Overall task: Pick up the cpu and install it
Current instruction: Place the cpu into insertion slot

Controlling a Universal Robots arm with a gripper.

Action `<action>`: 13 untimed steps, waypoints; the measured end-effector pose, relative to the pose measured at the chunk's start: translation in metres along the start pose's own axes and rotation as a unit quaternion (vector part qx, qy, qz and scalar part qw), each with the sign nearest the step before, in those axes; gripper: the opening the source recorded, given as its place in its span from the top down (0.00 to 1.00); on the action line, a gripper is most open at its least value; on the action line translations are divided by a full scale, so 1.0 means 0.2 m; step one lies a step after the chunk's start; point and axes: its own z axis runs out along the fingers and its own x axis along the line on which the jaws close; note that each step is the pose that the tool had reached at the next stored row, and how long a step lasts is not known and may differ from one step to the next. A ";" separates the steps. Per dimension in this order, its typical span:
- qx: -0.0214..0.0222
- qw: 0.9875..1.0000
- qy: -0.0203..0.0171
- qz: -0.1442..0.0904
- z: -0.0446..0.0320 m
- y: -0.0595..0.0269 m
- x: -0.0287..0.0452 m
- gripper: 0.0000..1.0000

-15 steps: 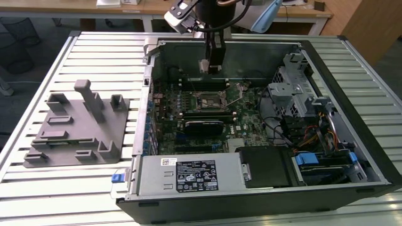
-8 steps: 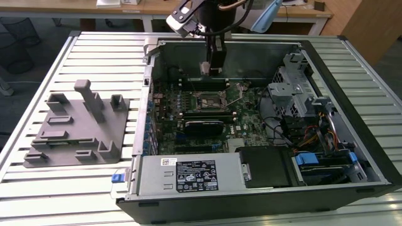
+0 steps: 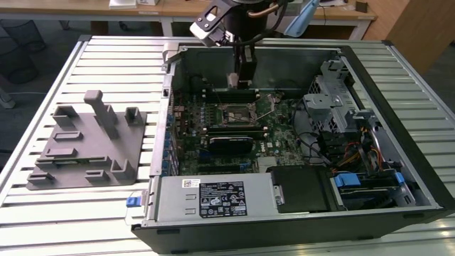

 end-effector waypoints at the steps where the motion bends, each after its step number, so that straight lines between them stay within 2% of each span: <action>1: 0.000 1.000 0.000 -0.001 0.006 0.002 0.001 0.47; 7: 0.000 1.000 0.000 -0.005 0.046 0.008 0.002 0.47; 13: 0.000 1.000 0.000 -0.005 0.060 0.008 0.002 0.47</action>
